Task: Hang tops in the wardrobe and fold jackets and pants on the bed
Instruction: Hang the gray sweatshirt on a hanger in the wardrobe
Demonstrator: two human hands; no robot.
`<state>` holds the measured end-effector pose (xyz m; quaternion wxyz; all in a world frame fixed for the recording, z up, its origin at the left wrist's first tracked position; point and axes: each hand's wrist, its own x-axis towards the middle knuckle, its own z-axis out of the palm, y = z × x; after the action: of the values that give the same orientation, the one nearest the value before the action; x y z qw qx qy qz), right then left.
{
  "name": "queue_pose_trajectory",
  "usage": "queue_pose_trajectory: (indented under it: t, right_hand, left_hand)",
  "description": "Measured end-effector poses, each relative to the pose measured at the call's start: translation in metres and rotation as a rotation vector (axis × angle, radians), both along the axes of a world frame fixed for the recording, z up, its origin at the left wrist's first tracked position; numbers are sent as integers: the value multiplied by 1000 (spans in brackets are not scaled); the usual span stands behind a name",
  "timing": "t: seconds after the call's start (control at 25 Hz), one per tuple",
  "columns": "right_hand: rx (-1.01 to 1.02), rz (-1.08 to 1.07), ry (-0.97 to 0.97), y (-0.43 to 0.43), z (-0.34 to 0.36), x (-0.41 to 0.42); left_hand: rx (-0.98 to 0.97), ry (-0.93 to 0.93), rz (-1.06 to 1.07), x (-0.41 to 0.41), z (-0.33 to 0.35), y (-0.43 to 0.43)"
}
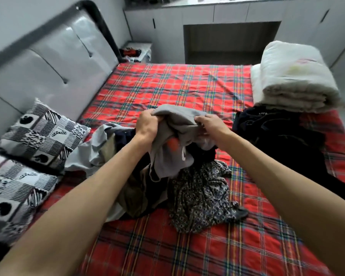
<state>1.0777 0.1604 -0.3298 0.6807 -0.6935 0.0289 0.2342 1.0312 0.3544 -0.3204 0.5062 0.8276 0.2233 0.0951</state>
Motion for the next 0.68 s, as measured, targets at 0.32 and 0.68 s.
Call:
queue_pose_trajectory:
  t: [0.32, 0.68]
  right_hand:
    - [228, 85, -460, -13, 68, -20]
    - [-431, 18, -511, -19, 26, -33]
  left_hand:
    - [-501, -489, -5, -20, 170, -19]
    - [-724, -270, 166, -60, 176, 18]
